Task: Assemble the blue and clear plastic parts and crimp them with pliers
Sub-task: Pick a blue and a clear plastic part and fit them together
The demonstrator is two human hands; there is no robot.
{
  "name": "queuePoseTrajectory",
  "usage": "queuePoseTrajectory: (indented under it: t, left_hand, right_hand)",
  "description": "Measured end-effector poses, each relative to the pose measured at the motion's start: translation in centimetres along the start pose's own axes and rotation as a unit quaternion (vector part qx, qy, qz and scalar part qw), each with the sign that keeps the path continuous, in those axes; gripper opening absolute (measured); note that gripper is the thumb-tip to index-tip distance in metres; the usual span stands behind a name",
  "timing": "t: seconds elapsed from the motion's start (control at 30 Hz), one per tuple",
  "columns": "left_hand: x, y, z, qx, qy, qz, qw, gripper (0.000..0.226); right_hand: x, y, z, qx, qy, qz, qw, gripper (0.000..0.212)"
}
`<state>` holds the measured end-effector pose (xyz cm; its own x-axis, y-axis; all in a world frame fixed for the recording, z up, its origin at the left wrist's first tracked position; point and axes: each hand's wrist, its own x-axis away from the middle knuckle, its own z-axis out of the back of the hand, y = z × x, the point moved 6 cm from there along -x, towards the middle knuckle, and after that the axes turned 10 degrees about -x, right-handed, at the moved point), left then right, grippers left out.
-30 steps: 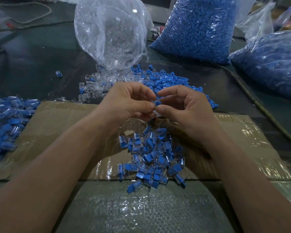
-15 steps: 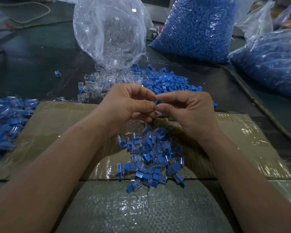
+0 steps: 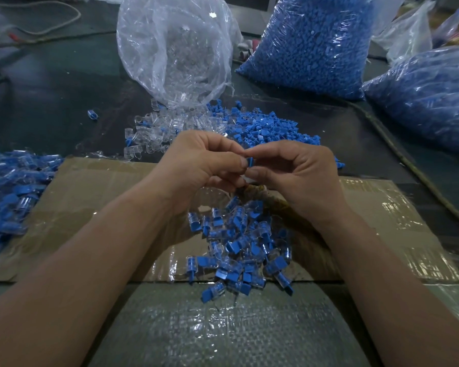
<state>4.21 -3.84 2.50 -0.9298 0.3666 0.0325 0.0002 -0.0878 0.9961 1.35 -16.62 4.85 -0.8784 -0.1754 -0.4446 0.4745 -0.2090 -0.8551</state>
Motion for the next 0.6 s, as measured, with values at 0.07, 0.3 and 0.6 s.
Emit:
queuePoseTrajectory:
  t: [0.07,0.3,0.6]
  left_hand:
    - [-0.04,-0.09,0.03,-0.003,0.001,0.006,1.0,0.019]
    - [-0.16,-0.29,-0.01,0.022,0.004,0.015,1.0,0.016]
    - [-0.17,-0.4,-0.14,0.03,0.003,0.02,0.999,0.013]
  right_hand:
    - [0.06,-0.12,0.05,0.033,0.009,0.016,0.999,0.029]
    - [0.03,-0.44,-0.11,0.127,0.017,0.084,0.988,0.027]
    - [0.0,-0.4,0.19,0.131,0.016,0.087,0.987,0.026]
